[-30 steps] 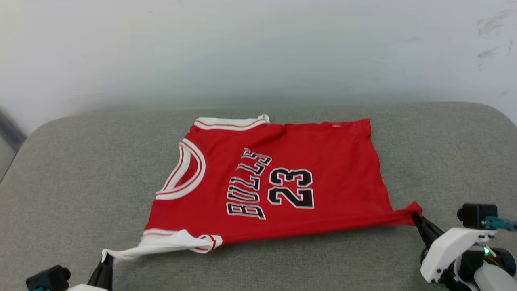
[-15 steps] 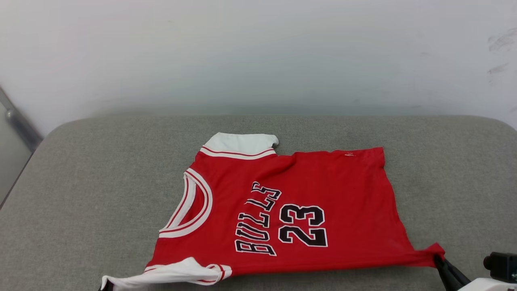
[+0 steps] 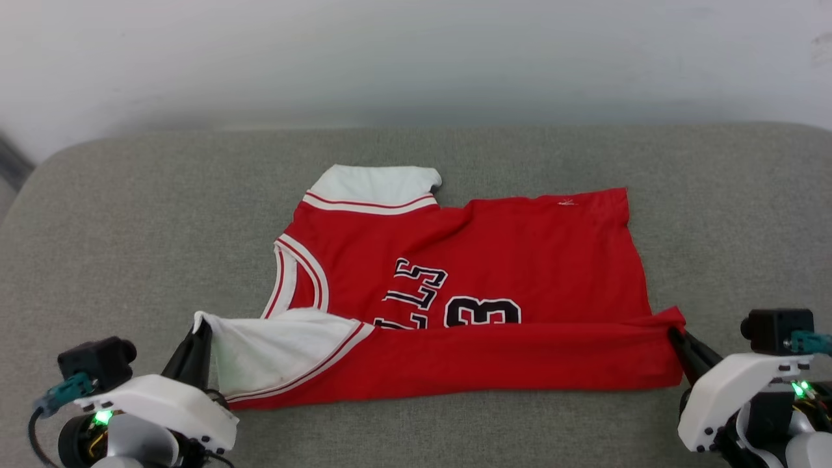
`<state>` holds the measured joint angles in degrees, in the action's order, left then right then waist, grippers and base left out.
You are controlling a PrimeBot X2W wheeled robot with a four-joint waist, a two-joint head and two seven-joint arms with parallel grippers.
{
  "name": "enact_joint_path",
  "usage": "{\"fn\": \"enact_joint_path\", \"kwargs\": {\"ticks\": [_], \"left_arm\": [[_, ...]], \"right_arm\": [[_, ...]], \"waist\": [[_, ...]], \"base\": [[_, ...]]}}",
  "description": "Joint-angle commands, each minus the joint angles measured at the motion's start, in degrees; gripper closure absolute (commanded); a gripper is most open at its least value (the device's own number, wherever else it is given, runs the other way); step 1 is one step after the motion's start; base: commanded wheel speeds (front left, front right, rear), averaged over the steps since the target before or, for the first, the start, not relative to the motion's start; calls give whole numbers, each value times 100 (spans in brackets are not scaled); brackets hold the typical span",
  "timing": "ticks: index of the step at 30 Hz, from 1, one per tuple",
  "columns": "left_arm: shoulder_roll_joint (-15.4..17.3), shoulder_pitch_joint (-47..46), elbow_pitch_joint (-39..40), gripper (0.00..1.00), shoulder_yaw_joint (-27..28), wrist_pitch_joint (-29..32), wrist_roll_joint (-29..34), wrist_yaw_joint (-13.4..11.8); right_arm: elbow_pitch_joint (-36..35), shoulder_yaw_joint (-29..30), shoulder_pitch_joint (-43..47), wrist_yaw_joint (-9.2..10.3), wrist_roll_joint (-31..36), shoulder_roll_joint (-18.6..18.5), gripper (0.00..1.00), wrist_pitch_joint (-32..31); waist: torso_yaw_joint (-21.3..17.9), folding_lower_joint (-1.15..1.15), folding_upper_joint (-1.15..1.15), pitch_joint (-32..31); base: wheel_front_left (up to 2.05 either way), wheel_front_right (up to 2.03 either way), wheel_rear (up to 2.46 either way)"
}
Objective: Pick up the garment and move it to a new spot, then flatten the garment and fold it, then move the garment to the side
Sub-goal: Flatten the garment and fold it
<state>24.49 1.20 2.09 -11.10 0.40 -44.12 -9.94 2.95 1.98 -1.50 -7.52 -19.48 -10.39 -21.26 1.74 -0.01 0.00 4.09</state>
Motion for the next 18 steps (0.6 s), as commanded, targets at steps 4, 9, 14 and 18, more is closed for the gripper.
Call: {"fn": "enact_joint_path", "kwargs": {"ticks": [4,9,14,18], "left_arm": [[-182,-734,-714,100,-108,-136,-35,277],[-355,-1172,-1528,100,-220,-174,-144,539],[-464,-1403,-2112,100,-333,-115,-209,745],[-539,-1580,-2556,38,-431,20,-298,913]], "right_arm": [[509,-179,-577,5,-6,-43,100,53],[1166,-425,-921,5,-62,-125,100,202],[1635,-688,-1090,5,-143,-212,100,387],[1865,-795,-1245,5,-231,-263,51,869]], "waist": [[-14,1,0,601],[-23,1,0,831],[-31,1,0,889],[-43,1,0,833]], "base": [[0,0,0],[0,0,0],[0,0,0],[0,0,0]]}}
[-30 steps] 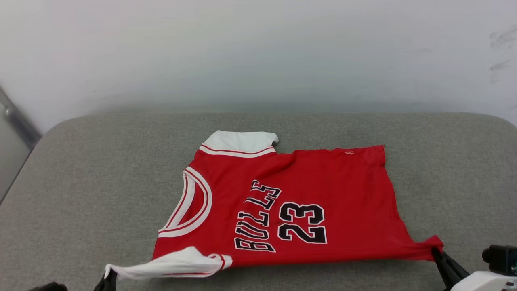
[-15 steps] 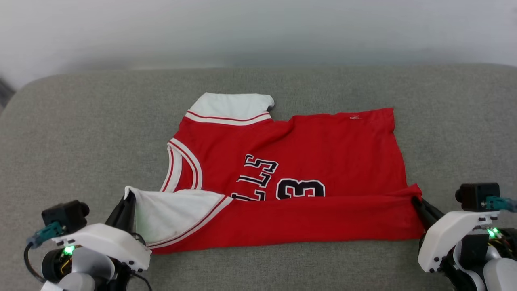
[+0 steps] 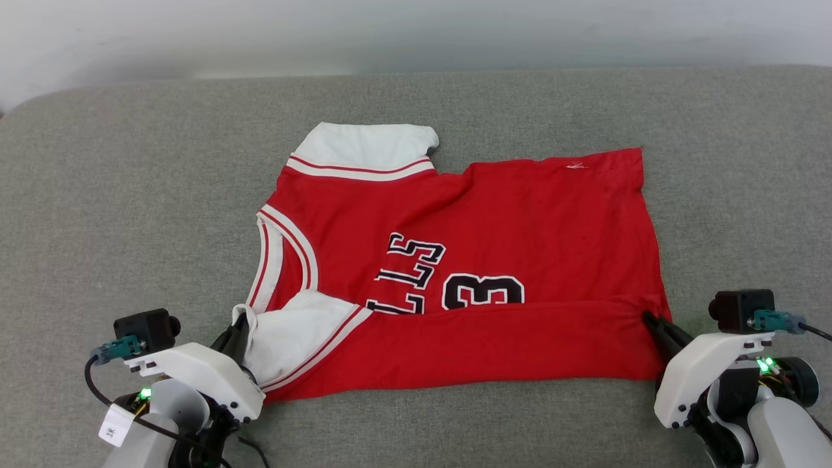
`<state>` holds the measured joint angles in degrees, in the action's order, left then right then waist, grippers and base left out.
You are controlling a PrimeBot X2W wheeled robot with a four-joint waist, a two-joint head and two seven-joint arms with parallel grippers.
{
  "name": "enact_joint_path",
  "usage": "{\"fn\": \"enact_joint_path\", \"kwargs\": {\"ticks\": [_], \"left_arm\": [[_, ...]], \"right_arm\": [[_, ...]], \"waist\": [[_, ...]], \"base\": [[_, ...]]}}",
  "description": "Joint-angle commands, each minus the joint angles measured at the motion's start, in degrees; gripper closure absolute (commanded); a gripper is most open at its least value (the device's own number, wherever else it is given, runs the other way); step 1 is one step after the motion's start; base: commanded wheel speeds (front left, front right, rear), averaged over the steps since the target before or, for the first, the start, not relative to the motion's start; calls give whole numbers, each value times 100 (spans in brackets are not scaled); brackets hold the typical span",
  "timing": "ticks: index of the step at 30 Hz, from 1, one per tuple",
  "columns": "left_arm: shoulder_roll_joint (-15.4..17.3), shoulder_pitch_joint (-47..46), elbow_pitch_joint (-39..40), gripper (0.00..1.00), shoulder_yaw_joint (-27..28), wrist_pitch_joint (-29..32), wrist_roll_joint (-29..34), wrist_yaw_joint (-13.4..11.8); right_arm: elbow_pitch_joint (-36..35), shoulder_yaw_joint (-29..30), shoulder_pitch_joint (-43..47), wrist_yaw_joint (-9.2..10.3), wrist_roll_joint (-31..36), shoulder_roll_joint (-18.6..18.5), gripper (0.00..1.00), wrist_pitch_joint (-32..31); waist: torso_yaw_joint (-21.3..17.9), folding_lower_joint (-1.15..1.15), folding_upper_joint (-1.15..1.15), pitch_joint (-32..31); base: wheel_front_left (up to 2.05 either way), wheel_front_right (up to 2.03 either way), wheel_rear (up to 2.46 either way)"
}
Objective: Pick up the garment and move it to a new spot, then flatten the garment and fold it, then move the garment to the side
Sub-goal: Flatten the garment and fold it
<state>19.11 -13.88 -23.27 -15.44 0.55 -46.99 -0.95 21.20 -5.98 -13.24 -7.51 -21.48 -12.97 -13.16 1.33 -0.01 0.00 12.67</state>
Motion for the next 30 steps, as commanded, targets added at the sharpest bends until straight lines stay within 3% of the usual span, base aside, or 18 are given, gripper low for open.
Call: {"fn": "enact_joint_path", "kwargs": {"ticks": [1,2,8,15,19,26,30], "left_arm": [[-12,-105,-92,0,-2,-6,-12,34],[-9,-125,-152,0,-3,-14,-19,47],[176,-136,-218,0,87,-15,-14,-14],[713,56,304,0,220,457,-12,-249],[1106,167,749,0,236,1029,-78,-344],[1773,536,1526,0,182,2586,-501,-548],[1974,815,1830,0,168,3323,-854,-683]], "right_arm": [[98,-11,-84,4,-63,4,4,150],[145,-31,-73,4,-91,7,0,261],[36,-143,-69,4,-222,-83,0,1014],[-393,185,166,3,192,42,0,1549],[-842,344,396,3,427,202,0,1662],[-1796,320,822,3,710,472,0,1558],[-2175,282,965,3,770,598,0,1436]], "waist": [[-3,1,0,-57],[-6,1,0,-102],[-84,1,0,-414],[-231,1,0,-787],[-314,1,0,-951],[-526,1,0,-993],[-662,1,0,-851]], "base": [[0,0,0],[0,0,0],[0,0,0],[0,0,0],[0,0,0],[0,0,0],[0,0,0]]}}
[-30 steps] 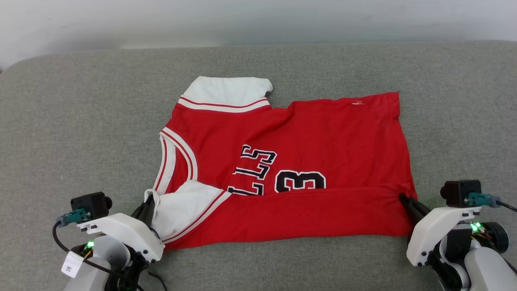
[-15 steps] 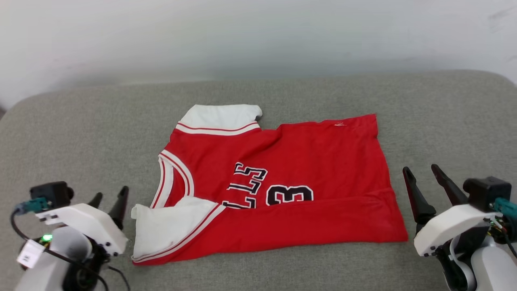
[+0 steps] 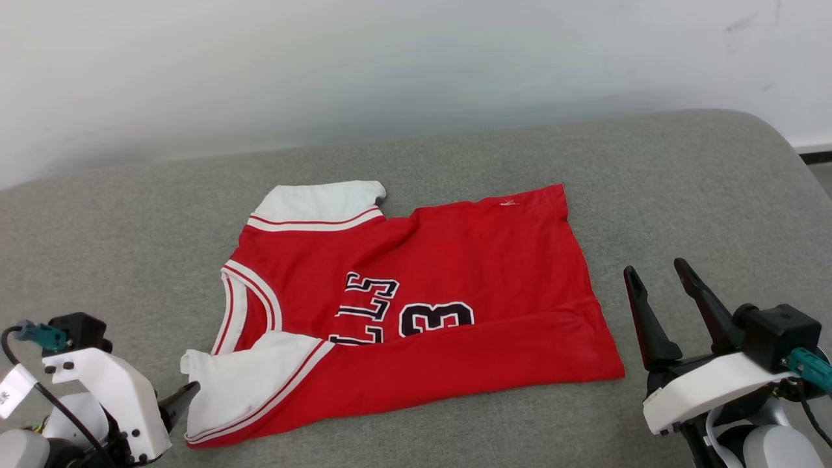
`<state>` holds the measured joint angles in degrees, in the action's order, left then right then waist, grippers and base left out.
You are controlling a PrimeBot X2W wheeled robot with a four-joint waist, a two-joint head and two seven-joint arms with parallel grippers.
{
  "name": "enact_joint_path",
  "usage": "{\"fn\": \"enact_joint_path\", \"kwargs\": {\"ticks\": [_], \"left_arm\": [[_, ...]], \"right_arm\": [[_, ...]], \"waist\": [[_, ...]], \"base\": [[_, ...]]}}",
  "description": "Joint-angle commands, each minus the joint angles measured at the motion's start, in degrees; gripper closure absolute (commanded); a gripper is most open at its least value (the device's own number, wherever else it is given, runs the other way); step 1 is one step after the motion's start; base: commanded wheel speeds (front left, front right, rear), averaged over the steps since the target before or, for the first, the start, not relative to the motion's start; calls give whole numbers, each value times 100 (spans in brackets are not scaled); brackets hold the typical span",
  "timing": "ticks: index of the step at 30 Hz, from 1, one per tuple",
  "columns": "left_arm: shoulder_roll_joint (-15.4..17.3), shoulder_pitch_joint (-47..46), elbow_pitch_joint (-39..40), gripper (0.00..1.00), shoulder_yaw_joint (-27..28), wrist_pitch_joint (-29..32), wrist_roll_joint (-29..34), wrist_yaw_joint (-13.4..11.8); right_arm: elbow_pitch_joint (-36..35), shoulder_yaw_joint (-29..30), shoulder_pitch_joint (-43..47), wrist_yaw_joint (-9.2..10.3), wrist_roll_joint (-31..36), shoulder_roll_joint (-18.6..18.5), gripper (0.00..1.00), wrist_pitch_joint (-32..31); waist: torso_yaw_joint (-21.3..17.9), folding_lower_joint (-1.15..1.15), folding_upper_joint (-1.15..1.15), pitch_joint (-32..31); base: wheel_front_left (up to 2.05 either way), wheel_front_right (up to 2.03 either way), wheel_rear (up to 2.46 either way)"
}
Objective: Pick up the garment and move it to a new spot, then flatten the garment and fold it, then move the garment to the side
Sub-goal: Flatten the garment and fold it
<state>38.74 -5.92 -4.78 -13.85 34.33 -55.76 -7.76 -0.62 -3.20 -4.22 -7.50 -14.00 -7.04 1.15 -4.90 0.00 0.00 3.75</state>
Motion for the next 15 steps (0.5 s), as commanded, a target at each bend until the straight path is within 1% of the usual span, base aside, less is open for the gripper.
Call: {"fn": "enact_joint_path", "kwargs": {"ticks": [1,4,9,11,13,14,15], "left_arm": [[19,64,37,0,16,54,-65,-39],[-41,194,83,0,11,262,-246,-108],[-108,315,-120,0,-80,539,-384,-280],[-244,327,-259,0,-124,704,-533,-339],[-348,271,-346,0,-204,776,-574,-321],[-411,254,-381,34,-244,791,-608,-293],[-473,219,-414,62,-274,783,-617,-268]], "right_arm": [[-49,12,67,3,28,32,0,-15],[-150,38,75,2,38,94,0,-74],[-250,35,-26,2,36,120,0,-111],[-256,30,-82,2,25,121,0,-131],[-242,44,-99,2,-4,120,0,-143],[-239,55,-113,3,-10,112,0,-147],[-221,78,-125,2,-26,105,0,-175]], "waist": [[-68,0,0,87],[-140,0,0,224],[-248,0,0,476],[-279,0,0,563],[-297,0,0,638],[-302,0,0,669],[-302,0,0,688]], "base": [[0,0,0],[0,0,0],[0,0,0],[0,0,0],[0,0,0],[0,0,0],[0,0,0]]}}
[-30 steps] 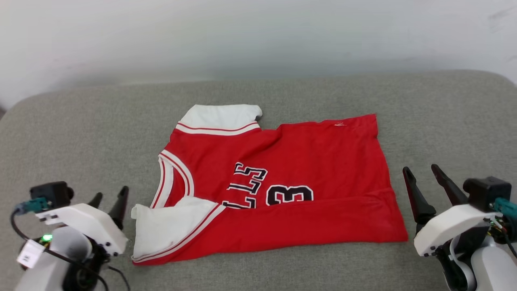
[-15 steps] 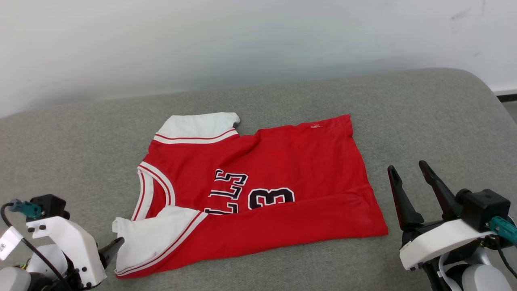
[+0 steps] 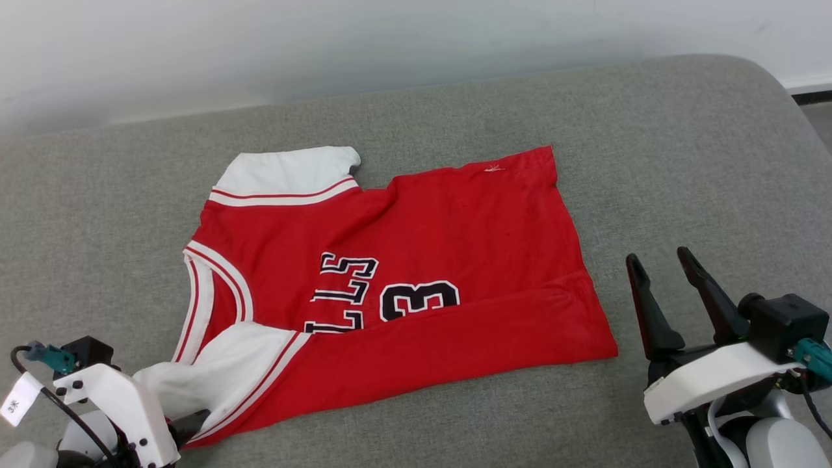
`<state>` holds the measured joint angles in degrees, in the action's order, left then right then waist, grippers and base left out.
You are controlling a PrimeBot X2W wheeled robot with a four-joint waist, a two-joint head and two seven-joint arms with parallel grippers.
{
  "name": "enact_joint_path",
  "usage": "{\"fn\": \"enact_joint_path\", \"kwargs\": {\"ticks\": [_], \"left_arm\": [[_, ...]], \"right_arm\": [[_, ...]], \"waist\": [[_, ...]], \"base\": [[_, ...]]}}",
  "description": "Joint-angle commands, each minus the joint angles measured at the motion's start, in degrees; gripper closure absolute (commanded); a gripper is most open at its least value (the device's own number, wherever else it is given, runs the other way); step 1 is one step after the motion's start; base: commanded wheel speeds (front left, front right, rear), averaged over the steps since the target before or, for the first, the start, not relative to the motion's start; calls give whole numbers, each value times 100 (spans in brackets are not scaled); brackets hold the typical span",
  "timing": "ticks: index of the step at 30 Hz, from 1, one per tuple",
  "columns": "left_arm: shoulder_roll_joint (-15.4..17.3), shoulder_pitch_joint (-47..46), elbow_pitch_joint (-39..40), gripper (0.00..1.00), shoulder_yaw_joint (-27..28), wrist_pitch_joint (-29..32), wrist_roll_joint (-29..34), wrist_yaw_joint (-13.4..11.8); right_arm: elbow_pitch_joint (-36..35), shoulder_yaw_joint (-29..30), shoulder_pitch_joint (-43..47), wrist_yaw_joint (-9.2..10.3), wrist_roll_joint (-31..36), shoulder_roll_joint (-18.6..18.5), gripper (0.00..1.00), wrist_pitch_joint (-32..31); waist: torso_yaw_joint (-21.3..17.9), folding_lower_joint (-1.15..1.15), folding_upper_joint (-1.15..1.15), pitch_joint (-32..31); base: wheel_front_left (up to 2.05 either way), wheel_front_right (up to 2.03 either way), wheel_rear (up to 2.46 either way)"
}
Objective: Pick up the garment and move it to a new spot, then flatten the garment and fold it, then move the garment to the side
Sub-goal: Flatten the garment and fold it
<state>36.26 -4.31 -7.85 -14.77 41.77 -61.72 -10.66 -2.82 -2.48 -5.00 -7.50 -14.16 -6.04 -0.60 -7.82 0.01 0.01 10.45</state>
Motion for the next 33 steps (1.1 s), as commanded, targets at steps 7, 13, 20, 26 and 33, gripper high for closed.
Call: {"fn": "enact_joint_path", "kwargs": {"ticks": [7,13,20,26,33], "left_arm": [[-277,-185,-198,100,-221,-364,213,252],[-103,-87,284,100,-137,-701,502,138],[25,-210,962,100,-138,-875,804,-2],[25,-387,1327,100,-187,-886,939,-67],[-44,-506,1344,100,-267,-926,1014,-74]], "right_arm": [[255,268,-83,2,-328,-214,0,-475],[696,260,-143,2,-873,-506,0,-1559],[1145,-24,-387,2,-1219,-846,0,-2775],[1597,-461,-843,2,-1392,-961,0,-3454],[2066,-915,-1050,0,-1580,-959,0,-4138]], "waist": [[105,-1,-1,-56],[232,-1,-1,-172],[464,-1,-1,14],[613,-1,-1,319],[729,-1,-1,531]], "base": [[0,0,0],[0,0,0],[0,0,0],[0,0,0],[0,0,0]]}}
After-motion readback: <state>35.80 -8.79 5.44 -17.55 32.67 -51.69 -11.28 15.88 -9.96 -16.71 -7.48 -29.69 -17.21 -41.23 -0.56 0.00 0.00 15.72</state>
